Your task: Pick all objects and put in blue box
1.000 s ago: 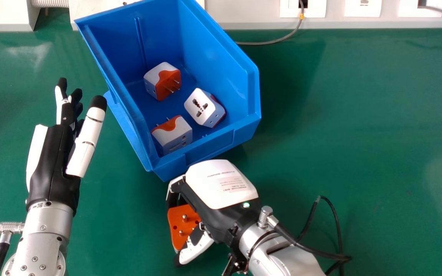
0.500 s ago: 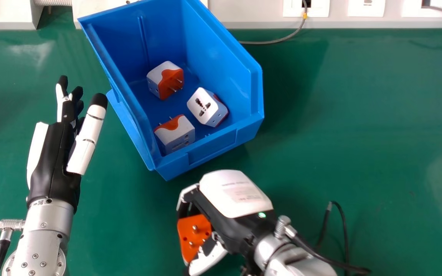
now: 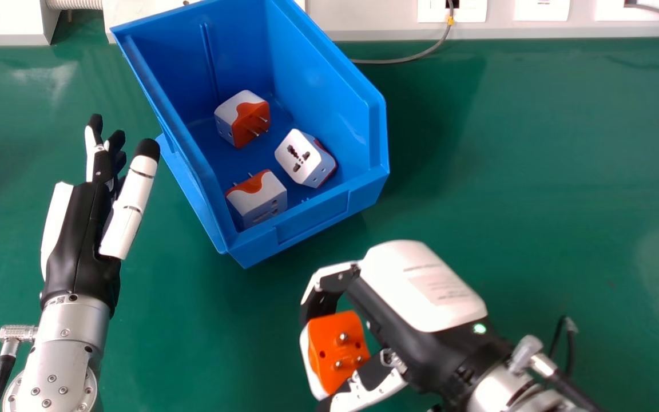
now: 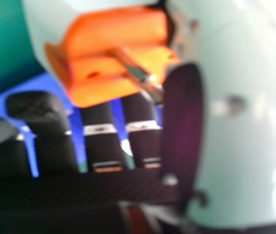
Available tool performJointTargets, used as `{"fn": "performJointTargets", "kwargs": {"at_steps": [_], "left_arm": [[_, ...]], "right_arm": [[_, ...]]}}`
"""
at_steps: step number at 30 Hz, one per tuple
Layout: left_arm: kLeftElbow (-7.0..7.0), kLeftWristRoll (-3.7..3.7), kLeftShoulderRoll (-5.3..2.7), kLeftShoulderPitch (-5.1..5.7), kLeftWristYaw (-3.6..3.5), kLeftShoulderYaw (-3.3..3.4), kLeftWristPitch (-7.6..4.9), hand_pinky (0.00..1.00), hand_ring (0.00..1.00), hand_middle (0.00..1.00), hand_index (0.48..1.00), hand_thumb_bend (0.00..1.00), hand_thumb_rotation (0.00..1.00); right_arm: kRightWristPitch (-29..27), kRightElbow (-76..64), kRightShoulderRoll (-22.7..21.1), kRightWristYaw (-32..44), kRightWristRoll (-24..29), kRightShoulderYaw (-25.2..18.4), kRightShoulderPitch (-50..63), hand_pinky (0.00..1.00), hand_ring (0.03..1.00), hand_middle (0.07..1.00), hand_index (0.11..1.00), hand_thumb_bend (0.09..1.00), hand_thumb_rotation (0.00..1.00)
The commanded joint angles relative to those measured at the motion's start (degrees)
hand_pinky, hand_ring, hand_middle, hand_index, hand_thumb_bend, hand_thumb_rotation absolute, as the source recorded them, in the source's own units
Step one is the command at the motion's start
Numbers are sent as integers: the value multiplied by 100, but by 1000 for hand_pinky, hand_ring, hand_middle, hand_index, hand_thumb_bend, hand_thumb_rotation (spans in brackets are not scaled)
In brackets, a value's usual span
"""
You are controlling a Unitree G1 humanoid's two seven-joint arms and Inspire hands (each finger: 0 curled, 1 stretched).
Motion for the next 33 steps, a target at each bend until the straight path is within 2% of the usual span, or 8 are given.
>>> {"fn": "performJointTargets", "kwargs": {"at_steps": [1,7,13,19,27,33], "left_arm": [[-79,-10,76,-81,-20,31,-93,981,1000,1000,1000,493,884],[-58,14,82,-91,-12,22,-95,981,1000,1000,1000,491,884],[-1,28,108,-114,-14,26,-100,979,1000,1000,1000,487,883],[-68,21,96,-78,-23,14,-74,978,1000,1000,1000,485,883],[-109,23,98,-46,-29,19,-58,977,998,1000,1000,486,884],[-149,34,89,4,-15,24,-72,977,998,1000,1000,487,884]], "right_arm": [[-176,-337,-5,52,169,-209,-92,53,111,195,469,491,141],[-289,-361,208,58,356,-494,-479,56,109,186,469,491,142],[-335,-83,544,-118,288,-523,-1045,43,95,166,469,491,139],[-380,481,895,-306,165,-492,-1872,37,89,158,469,491,136],[-552,2042,1334,-776,11,-468,-3708,40,90,166,469,491,135],[-846,3740,1602,-1402,-2,-394,-5013,46,95,170,469,492,134]]}}
